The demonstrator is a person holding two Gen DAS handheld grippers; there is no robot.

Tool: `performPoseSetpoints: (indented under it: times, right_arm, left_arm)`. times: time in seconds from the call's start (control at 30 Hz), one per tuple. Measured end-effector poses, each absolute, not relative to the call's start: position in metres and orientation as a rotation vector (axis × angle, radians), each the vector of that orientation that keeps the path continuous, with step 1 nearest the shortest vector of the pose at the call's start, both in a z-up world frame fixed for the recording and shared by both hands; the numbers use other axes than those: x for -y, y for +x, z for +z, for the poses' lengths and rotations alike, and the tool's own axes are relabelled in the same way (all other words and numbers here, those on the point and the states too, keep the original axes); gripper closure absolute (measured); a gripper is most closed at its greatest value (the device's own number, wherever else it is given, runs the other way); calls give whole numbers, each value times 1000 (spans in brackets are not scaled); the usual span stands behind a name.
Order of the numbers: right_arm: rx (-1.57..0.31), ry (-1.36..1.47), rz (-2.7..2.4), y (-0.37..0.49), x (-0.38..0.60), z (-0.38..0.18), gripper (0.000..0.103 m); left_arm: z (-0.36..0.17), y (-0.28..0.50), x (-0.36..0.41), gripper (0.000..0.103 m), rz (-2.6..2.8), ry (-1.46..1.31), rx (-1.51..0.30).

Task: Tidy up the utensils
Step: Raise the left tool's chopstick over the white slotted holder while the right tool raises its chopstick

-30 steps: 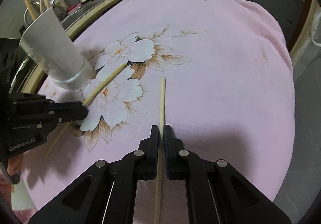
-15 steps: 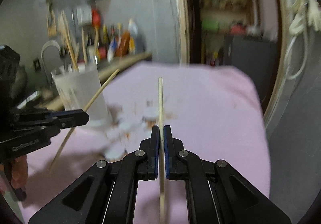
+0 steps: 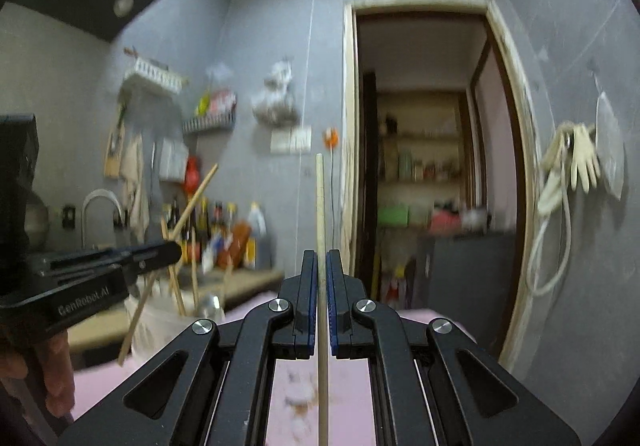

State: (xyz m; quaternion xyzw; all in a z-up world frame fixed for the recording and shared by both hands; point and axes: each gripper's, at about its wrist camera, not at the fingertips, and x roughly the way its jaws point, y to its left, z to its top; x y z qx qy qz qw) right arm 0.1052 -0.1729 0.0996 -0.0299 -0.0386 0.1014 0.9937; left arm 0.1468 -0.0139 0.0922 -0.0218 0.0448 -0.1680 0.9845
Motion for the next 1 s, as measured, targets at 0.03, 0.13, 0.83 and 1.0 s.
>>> performPoseSetpoints:
  times: [0.03,0.13,0.83,1.0]
  right_arm:
    - [100,-63,204,102,170,103,100]
    - [184,-59,211,103,158,116,100]
    - [196,211,467,200,92,127,100]
    - [182,208,471,210,86,115,100]
  left_arm:
    - [97,145,10,101,-329,-45,-74]
    - [112,145,-4,101,-310,-52,-27]
    - [119,225,-132,101,-212,-313,2]
    - [108,234,-143,101,-181,-374,12]
